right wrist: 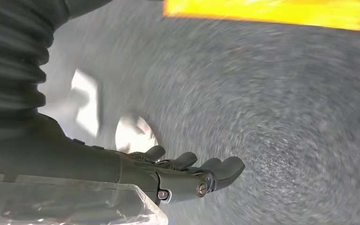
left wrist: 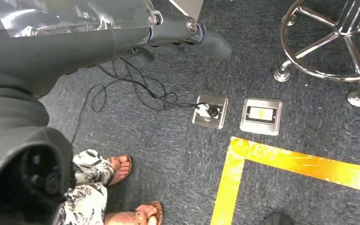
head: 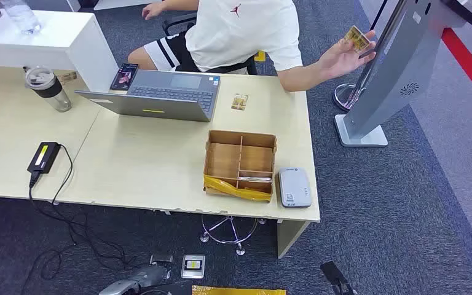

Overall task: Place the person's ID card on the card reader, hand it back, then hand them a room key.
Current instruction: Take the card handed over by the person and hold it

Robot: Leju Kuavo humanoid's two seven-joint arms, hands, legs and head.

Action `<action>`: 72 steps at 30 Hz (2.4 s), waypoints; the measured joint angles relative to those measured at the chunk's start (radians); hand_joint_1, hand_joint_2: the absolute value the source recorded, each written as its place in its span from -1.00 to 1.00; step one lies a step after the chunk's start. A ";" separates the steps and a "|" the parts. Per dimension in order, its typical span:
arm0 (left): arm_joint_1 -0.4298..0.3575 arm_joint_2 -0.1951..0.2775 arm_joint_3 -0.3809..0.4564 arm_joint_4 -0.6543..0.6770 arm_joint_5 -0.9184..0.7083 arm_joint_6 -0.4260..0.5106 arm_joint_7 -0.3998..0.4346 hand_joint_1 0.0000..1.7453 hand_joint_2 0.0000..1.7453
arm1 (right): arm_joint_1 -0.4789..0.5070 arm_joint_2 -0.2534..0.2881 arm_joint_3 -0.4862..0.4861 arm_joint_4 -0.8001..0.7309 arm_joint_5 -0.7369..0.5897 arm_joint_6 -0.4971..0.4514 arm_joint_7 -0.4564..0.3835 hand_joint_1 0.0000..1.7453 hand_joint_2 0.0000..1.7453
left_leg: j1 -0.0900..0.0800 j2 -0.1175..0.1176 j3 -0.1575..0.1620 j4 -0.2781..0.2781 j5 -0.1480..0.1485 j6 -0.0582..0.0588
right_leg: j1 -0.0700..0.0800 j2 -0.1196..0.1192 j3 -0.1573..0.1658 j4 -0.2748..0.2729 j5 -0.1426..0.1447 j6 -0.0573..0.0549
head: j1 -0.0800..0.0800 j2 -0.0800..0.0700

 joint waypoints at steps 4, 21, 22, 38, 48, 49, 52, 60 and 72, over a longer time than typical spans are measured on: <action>0.008 0.000 0.020 0.000 -0.018 -0.001 0.000 -1.00 -1.00 | -0.013 -0.023 -0.103 -0.001 -0.172 -0.086 -0.106 -1.00 1.00 | -0.001 0.000 0.000 0.000 0.000 0.000 | -0.001 0.000 0.000 0.000 0.000 0.000 | 0.000 0.000; 0.058 0.000 0.101 0.002 -0.007 0.052 -0.028 -1.00 -1.00 | -0.294 -0.237 -0.567 -0.187 -0.495 -0.218 -0.534 -1.00 1.00 | -0.003 -0.001 -0.001 0.000 0.003 0.004 | -0.004 -0.001 0.000 0.000 0.002 0.003 | 0.000 0.000; 0.062 0.000 0.104 0.003 0.001 0.055 -0.030 -1.00 -1.00 | -0.314 -0.245 -0.567 -0.218 -0.515 -0.235 -0.537 -1.00 1.00 | -0.003 -0.002 -0.001 0.000 0.003 0.004 | -0.004 -0.002 0.000 0.000 0.002 0.003 | 0.000 0.000; 0.077 -0.034 0.118 0.092 0.117 0.210 -0.004 -1.00 -1.00 | -0.391 -0.215 -0.311 -1.089 0.011 -0.258 -0.392 -1.00 1.00 | -0.003 -0.008 -0.004 0.000 0.004 0.004 | -0.003 -0.007 0.000 0.001 0.002 0.003 | 0.000 0.000; 0.047 -0.053 0.118 0.153 0.119 0.185 -0.035 -1.00 -1.00 | -0.437 -0.086 -0.016 -1.387 0.315 0.004 -0.360 -1.00 1.00 | -0.002 -0.011 -0.004 0.000 0.005 0.004 | -0.002 -0.010 0.000 0.001 0.002 0.003 | 0.000 0.000; 0.045 -0.054 0.118 0.158 0.116 0.183 -0.035 -1.00 -1.00 | -0.439 -0.076 0.011 -1.396 0.317 0.028 -0.359 -1.00 1.00 | -0.002 -0.011 -0.004 0.000 0.005 0.004 | -0.002 -0.010 0.000 0.001 0.002 0.003 | 0.000 0.000; 0.040 -0.057 0.119 0.167 0.110 0.179 -0.035 -1.00 -1.00 | -0.439 -0.047 0.072 -1.407 0.294 0.077 -0.356 -1.00 1.00 | -0.002 -0.011 -0.004 0.000 0.005 0.004 | -0.002 -0.010 0.000 0.001 0.002 0.003 | 0.000 0.000; 0.037 -0.059 0.119 0.173 0.098 0.179 -0.032 -1.00 -1.00 | -0.438 -0.004 0.152 -1.394 0.314 0.125 -0.348 -1.00 1.00 | -0.002 -0.010 -0.004 0.000 0.005 0.004 | -0.002 -0.008 0.000 0.000 0.002 0.003 | 0.000 0.000; 0.026 -0.067 0.118 0.173 0.075 0.161 -0.021 -1.00 -1.00 | -0.452 0.025 0.197 -1.328 0.328 0.150 -0.312 -1.00 1.00 | -0.002 -0.010 -0.004 0.000 0.005 0.004 | -0.002 -0.008 0.000 0.000 0.002 0.003 | 0.000 0.000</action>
